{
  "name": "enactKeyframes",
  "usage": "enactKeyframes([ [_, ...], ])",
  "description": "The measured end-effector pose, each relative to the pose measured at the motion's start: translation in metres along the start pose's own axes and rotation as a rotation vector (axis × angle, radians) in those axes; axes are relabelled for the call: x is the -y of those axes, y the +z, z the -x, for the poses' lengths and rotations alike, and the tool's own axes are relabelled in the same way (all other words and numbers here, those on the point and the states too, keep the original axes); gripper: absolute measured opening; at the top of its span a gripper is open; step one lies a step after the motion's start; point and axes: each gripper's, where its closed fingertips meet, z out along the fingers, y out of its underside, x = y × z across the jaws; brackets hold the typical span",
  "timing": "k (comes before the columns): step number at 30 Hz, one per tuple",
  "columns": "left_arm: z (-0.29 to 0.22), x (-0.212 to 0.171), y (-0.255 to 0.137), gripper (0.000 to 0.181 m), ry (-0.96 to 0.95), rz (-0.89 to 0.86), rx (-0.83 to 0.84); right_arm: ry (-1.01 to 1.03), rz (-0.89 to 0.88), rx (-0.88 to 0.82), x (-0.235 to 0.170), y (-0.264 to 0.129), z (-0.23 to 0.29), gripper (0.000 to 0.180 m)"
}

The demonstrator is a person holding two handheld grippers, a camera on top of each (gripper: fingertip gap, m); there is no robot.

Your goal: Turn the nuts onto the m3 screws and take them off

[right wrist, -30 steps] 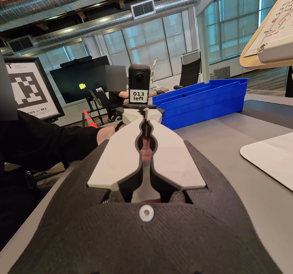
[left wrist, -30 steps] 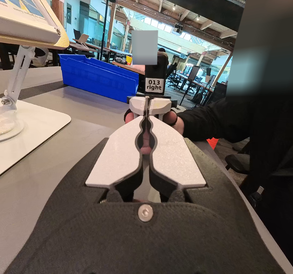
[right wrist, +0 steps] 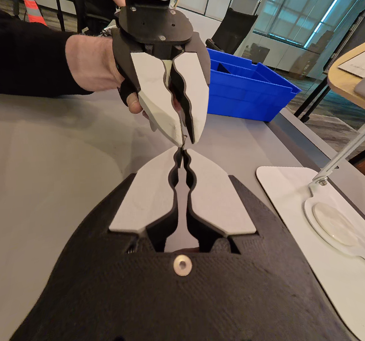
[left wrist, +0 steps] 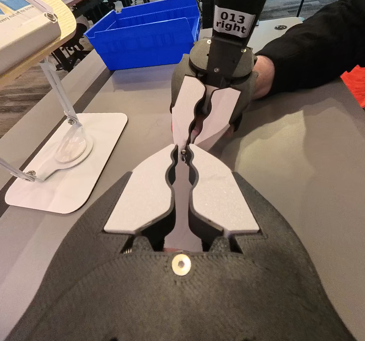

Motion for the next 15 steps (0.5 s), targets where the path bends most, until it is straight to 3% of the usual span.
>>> enactKeyframes([
  [15, -0.005, -0.017, -0.004, 0.005, 0.047, 0.095, -0.037, -0.047, 0.054, 0.012, -0.008, 0.003, 0.005, 0.002],
])
